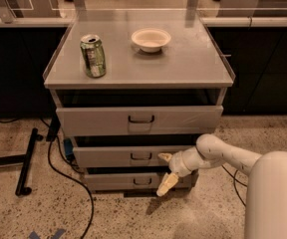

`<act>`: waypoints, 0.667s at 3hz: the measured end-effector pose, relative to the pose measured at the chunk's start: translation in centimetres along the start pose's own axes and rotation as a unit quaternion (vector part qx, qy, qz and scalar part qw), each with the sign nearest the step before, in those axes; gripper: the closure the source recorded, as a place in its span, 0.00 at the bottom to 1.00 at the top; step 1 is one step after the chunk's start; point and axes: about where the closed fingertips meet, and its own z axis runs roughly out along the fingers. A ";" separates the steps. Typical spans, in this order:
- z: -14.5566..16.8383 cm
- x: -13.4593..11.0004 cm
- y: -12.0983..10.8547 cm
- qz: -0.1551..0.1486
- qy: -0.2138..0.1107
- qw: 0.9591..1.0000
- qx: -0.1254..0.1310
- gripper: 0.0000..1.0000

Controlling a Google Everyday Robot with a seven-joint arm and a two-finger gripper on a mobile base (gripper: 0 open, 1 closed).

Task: Open bottom drawer

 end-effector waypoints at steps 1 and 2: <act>0.9 0.5 -0.2 -0.011 -0.005 1.000 -0.005 0.00; 1.2 3.3 0.2 -0.006 0.002 1.000 -0.017 0.00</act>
Offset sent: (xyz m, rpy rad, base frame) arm -0.0156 -0.0371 -0.0581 -0.0168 0.0379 0.0451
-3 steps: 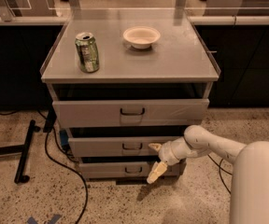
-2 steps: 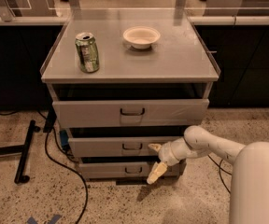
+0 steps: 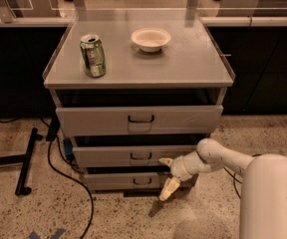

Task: Open bottom drawer

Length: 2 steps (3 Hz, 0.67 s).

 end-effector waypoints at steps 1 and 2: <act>-0.6 3.6 0.4 0.019 0.005 1.000 0.000 0.00; -0.7 6.5 0.3 0.038 0.006 0.999 0.005 0.00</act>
Offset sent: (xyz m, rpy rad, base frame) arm -0.0134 -0.0803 -0.0693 -0.0255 0.0740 -0.1083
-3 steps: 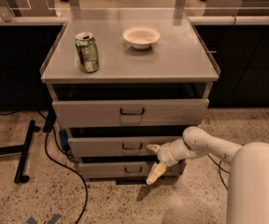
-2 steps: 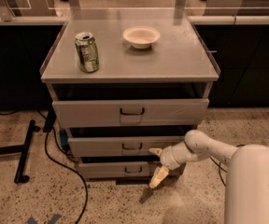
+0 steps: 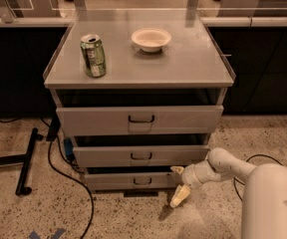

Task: Open bottom drawer

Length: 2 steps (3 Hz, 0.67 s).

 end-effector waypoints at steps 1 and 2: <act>1.6 2.8 -1.3 0.028 0.002 1.000 -0.005 0.00; 3.6 5.4 -3.1 0.059 0.002 0.998 -0.012 0.00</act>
Offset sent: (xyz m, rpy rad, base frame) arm 0.0422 -0.0252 -0.1082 -0.0044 0.1601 -0.1105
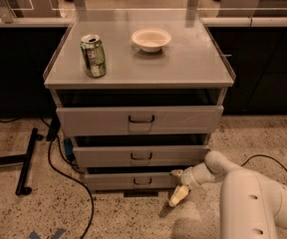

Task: Open bottom drawer

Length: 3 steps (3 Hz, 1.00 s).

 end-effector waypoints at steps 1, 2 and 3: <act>1.2 0.8 -1.7 0.015 -0.005 1.000 -0.002 0.00; 1.9 0.8 -2.9 0.024 -0.032 0.999 0.004 0.00; 1.6 0.0 -3.5 0.028 -0.071 0.997 0.022 0.00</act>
Offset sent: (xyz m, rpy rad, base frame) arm 0.0444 0.0018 -0.0283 0.1243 -0.0041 -0.1098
